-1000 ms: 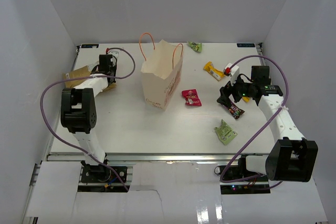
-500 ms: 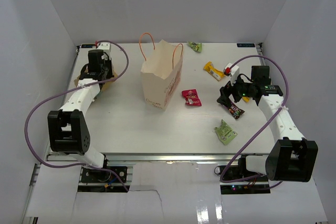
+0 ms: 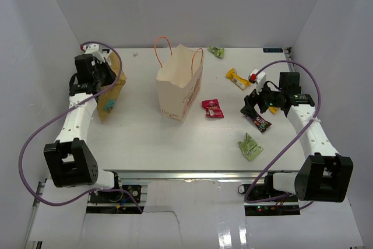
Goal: Place the snacks into the paper bag
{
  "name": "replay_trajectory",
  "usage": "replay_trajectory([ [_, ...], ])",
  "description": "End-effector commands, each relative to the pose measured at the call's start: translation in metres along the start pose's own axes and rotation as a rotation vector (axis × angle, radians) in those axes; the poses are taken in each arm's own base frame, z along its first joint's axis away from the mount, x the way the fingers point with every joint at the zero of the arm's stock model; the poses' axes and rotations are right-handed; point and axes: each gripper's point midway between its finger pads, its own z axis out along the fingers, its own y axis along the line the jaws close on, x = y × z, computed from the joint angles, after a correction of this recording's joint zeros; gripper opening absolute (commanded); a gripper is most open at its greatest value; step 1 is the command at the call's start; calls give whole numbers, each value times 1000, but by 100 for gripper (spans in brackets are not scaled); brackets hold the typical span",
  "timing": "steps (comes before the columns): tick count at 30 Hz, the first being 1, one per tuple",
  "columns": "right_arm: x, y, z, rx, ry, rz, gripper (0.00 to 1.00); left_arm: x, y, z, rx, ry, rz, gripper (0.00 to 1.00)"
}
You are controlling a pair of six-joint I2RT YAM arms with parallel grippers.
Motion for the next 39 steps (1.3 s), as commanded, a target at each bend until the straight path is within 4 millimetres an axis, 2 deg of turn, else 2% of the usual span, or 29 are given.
replay_trajectory([
  [1, -21, -3, -9, 14, -48, -27, 90, -53, -26, -36, 123, -143, -63, 0],
  [11, -22, -2, -10, 14, -48, -28, 90, -97, -34, -68, 193, -248, -126, 0],
  [22, -26, -1, -12, 12, -55, -31, 90, -110, -49, -80, 279, -279, -162, 0],
  [29, -26, -1, -11, 4, -57, -27, 90, -130, -57, -95, 301, -322, -150, 0],
  [32, -27, 0, -11, 2, -59, -27, 90, -118, -53, -88, 288, -288, -152, 0],
  [34, -26, 0, -11, 3, -57, -25, 90, -94, -48, -77, 277, -216, -174, 1],
  [36, -25, 1, -11, 2, -55, -21, 90, -63, -36, -65, 226, -134, -200, 12],
  [37, -24, 1, -11, 1, -54, -21, 90, -45, -32, -62, 202, -79, -218, 26],
  [39, -22, 1, -10, 0, -50, -18, 90, -18, -27, -58, 164, -11, -234, 41],
])
